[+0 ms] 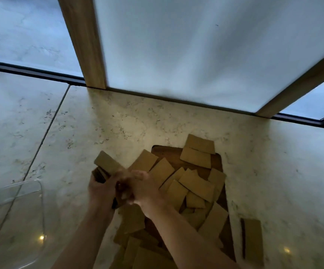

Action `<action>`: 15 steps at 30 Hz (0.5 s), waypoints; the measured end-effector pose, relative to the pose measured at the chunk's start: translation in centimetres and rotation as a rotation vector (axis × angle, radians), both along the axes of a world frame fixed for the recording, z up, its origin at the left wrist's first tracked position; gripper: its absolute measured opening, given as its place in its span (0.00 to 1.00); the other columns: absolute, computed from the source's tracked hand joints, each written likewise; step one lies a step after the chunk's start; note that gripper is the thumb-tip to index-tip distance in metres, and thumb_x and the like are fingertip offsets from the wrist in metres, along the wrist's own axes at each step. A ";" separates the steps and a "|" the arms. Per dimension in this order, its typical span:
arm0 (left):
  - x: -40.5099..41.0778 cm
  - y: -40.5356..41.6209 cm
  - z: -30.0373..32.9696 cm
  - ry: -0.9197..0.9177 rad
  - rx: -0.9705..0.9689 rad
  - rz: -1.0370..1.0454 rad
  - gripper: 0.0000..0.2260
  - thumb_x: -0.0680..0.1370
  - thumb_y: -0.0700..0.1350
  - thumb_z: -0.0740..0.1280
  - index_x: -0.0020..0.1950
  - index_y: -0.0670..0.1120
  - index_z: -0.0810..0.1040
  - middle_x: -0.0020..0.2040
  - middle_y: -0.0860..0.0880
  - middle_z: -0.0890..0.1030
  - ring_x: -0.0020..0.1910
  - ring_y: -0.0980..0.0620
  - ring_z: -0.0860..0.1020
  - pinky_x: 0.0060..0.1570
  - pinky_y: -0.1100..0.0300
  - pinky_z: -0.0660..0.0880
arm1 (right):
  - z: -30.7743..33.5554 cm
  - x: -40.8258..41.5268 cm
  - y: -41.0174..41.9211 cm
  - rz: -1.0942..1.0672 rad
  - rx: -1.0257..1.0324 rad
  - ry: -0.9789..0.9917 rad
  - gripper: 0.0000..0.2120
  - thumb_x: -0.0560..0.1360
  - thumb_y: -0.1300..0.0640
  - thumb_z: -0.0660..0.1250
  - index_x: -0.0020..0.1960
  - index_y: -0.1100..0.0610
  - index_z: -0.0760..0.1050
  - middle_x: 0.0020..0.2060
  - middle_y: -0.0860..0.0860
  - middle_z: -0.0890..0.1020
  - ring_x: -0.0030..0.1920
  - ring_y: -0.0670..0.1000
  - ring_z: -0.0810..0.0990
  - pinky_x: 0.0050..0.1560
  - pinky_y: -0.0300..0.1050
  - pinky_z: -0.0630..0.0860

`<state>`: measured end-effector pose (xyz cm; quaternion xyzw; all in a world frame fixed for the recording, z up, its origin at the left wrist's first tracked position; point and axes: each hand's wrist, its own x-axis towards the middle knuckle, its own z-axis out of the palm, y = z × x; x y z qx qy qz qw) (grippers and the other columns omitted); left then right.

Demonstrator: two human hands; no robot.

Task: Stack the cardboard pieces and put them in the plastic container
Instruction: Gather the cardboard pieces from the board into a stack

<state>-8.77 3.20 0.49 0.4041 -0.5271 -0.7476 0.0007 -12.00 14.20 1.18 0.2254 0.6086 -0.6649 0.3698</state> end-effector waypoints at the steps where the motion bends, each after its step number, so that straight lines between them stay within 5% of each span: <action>1: -1.1 1.1 -0.1 -0.007 -0.011 -0.015 0.08 0.78 0.38 0.72 0.56 0.45 0.80 0.52 0.36 0.85 0.45 0.37 0.83 0.42 0.43 0.82 | -0.1 0.2 1.7 0.106 0.080 0.037 0.10 0.78 0.50 0.69 0.57 0.52 0.77 0.36 0.50 0.85 0.27 0.45 0.80 0.25 0.39 0.73; 4: -3.7 3.9 0.0 -0.001 0.032 -0.070 0.11 0.79 0.34 0.67 0.53 0.49 0.84 0.42 0.48 0.90 0.42 0.45 0.88 0.30 0.55 0.82 | -0.3 -2.0 7.5 0.350 0.506 0.333 0.14 0.76 0.41 0.68 0.54 0.50 0.82 0.42 0.45 0.86 0.33 0.38 0.78 0.32 0.32 0.71; 7: -5.6 5.8 0.2 0.033 0.115 -0.138 0.16 0.79 0.35 0.66 0.48 0.54 0.88 0.39 0.46 0.89 0.35 0.48 0.87 0.29 0.54 0.83 | 0.1 -6.0 13.4 0.110 0.882 0.539 0.11 0.79 0.48 0.67 0.58 0.51 0.81 0.52 0.49 0.84 0.49 0.48 0.82 0.45 0.37 0.75; 10: -8.0 7.9 -0.1 0.104 0.191 -0.238 0.24 0.80 0.39 0.70 0.70 0.62 0.76 0.47 0.39 0.83 0.39 0.41 0.82 0.41 0.43 0.81 | -1.6 -9.7 18.2 0.381 1.232 0.573 0.29 0.78 0.43 0.67 0.76 0.50 0.66 0.69 0.58 0.71 0.68 0.59 0.70 0.67 0.52 0.70; 12: -9.0 8.9 -0.4 0.139 0.247 -0.287 0.22 0.79 0.42 0.73 0.70 0.60 0.76 0.47 0.39 0.83 0.38 0.41 0.82 0.40 0.45 0.81 | -2.5 -10.6 20.1 0.529 1.313 0.507 0.35 0.76 0.37 0.67 0.78 0.47 0.62 0.72 0.59 0.64 0.71 0.62 0.64 0.70 0.58 0.66; 15: -10.3 10.5 -0.4 0.087 0.252 -0.321 0.12 0.73 0.50 0.78 0.55 0.54 0.82 0.51 0.38 0.85 0.42 0.40 0.86 0.40 0.43 0.84 | -3.8 -10.1 21.7 0.494 1.291 0.641 0.25 0.72 0.35 0.70 0.65 0.46 0.74 0.65 0.55 0.69 0.66 0.59 0.67 0.66 0.56 0.68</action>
